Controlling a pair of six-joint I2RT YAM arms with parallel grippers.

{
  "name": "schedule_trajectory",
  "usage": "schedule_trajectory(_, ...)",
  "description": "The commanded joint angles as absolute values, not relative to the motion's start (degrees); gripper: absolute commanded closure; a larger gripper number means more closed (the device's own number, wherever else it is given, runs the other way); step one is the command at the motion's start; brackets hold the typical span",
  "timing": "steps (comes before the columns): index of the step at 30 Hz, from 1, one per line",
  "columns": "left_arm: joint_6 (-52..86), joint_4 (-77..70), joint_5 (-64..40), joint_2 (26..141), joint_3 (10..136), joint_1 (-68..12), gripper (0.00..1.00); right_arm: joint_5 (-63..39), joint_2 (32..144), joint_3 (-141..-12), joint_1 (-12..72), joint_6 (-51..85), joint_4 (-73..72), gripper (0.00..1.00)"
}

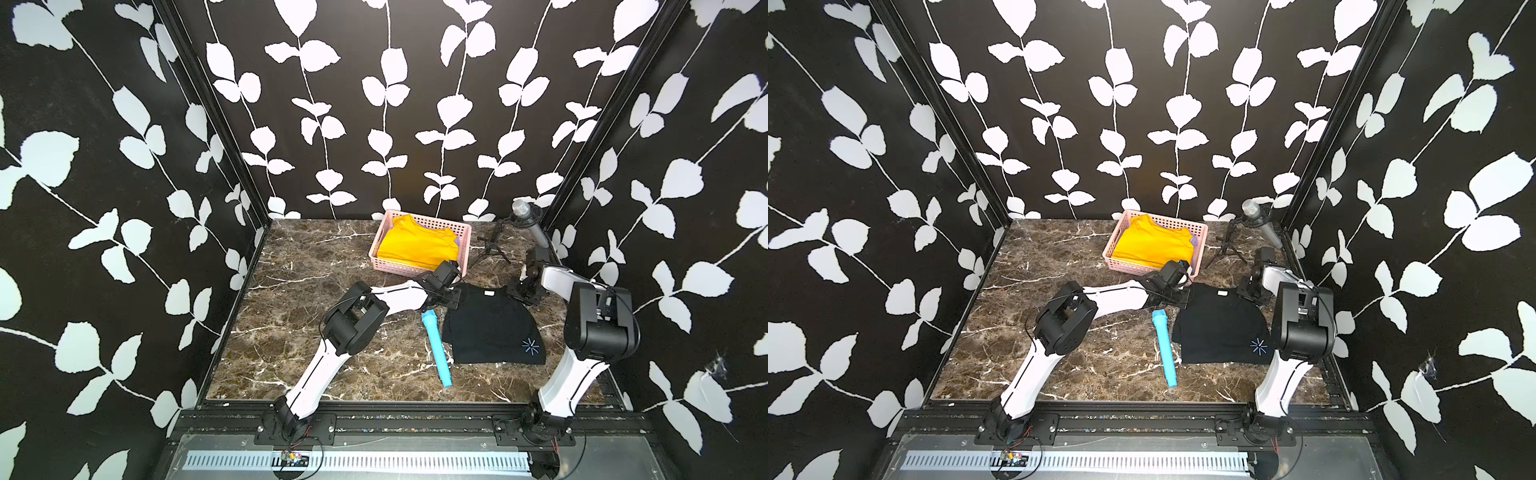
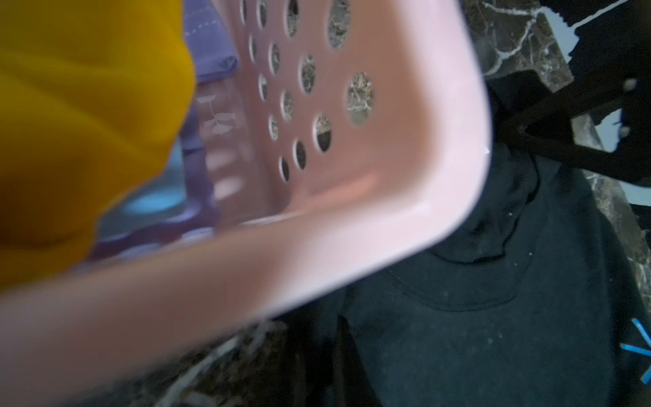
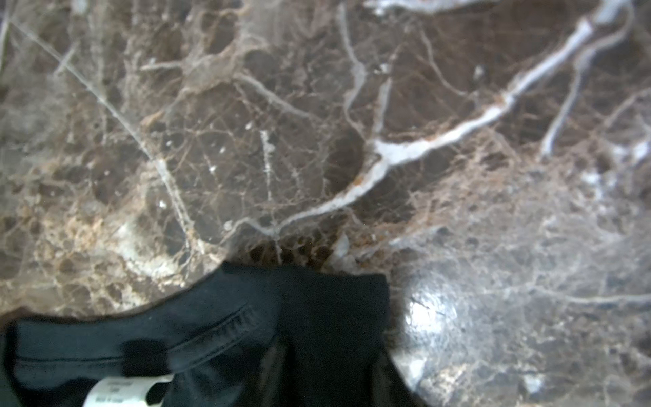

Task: Put the folded t-shirts into the basket
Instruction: Pick up the T-shirt from the center of the board.

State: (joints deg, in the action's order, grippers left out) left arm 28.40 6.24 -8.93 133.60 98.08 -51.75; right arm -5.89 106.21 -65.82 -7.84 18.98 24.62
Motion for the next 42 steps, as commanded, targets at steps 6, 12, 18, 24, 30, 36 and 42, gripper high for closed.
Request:
schedule_trajectory(6,30.59,4.0,-12.04,134.55,95.82,-52.82,1.0,-10.6,102.56,-60.16,-8.7,21.14,19.95,0.95)
schedule_trajectory(12,31.59,0.61,-13.43,130.86,93.78,-52.82,1.0,-11.5,94.67,-55.95,-8.7,23.23,16.77,1.0)
schedule_trajectory(18,31.26,-0.57,-15.45,125.9,92.79,-52.82,1.0,-12.8,84.64,-52.37,-8.45,25.61,15.22,1.0)
schedule_trajectory(24,30.14,-1.75,-16.73,120.06,92.16,-52.82,1.0,-12.02,75.38,-51.99,-7.3,26.88,17.12,1.0)
schedule_trajectory(30,27.54,-0.32,-15.71,113.32,91.51,-52.2,1.0,-10.66,68.39,-55.2,-3.98,28.41,20.17,1.0)
schedule_trajectory(36,24.65,3.16,-14.66,105.67,90.36,-50.03,1.0,-9.06,63.4,-58.89,1.06,32.22,20.53,1.0)
schedule_trajectory(42,22.91,6.01,-14.03,98.34,87.89,-45.75,1.0,-6.57,63.06,-62.03,8.54,36.75,17.48,1.0)
